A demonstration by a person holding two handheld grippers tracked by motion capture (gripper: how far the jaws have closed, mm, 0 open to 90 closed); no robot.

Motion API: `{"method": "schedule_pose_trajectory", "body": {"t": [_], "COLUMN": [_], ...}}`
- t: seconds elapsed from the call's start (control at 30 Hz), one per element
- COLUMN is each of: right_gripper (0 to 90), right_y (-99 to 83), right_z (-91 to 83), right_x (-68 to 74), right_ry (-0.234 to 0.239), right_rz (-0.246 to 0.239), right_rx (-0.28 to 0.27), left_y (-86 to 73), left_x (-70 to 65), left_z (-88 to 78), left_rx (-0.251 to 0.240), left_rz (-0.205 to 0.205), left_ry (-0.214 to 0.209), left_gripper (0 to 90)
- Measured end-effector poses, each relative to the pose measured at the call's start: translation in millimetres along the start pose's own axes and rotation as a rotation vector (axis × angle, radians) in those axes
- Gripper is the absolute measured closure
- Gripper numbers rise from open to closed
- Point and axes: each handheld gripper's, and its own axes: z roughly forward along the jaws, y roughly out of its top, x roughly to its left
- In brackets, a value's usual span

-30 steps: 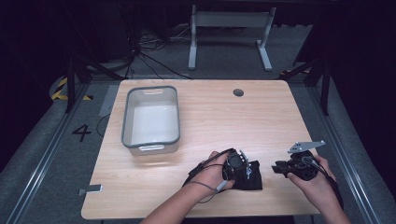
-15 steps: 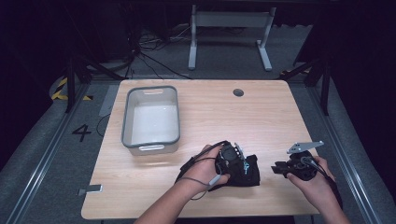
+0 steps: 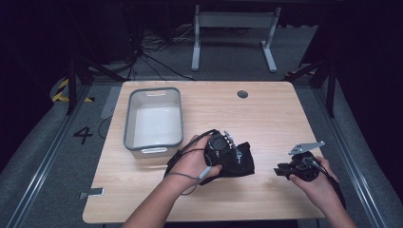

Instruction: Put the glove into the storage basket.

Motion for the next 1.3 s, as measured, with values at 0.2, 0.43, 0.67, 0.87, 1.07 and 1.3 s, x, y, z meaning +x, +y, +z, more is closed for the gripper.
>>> {"method": "schedule_pose_trajectory", "body": {"t": [0.2,0.43,0.67,0.87,1.07,1.3], "right_gripper": [70.8,70.2,69.7,69.6,69.5,69.5], "right_y": [3.8,9.7,12.1,13.7,10.8,6.9], "right_z": [-0.6,3.0,6.0,7.7,6.6,5.9], "right_x": [-2.2,-9.9,-15.4,-16.7,-15.5,-16.7], "right_ry": [0.009,0.015,0.021,0.024,0.016,0.009], "right_rz": [0.003,0.005,0.007,0.01,0.02,0.034], "right_rx": [-0.01,-0.012,-0.01,-0.011,-0.01,-0.007], "left_y": [-2.6,-9.2,-14.5,-25.9,-37.7,-48.1], "left_x": [8.2,20.0,30.0,53.5,83.2,108.5], "left_z": [-9.7,-31.7,-46.0,-69.5,-83.0,-87.1], "left_rx": [-0.014,-0.06,-0.09,-0.134,-0.153,-0.176], "left_rz": [-0.042,-0.123,-0.171,-0.235,-0.311,-0.385], "left_ry": [0.004,0.007,0.02,0.067,0.121,0.167], "left_gripper": [67.6,67.5,67.5,67.4,67.4,67.4]}}
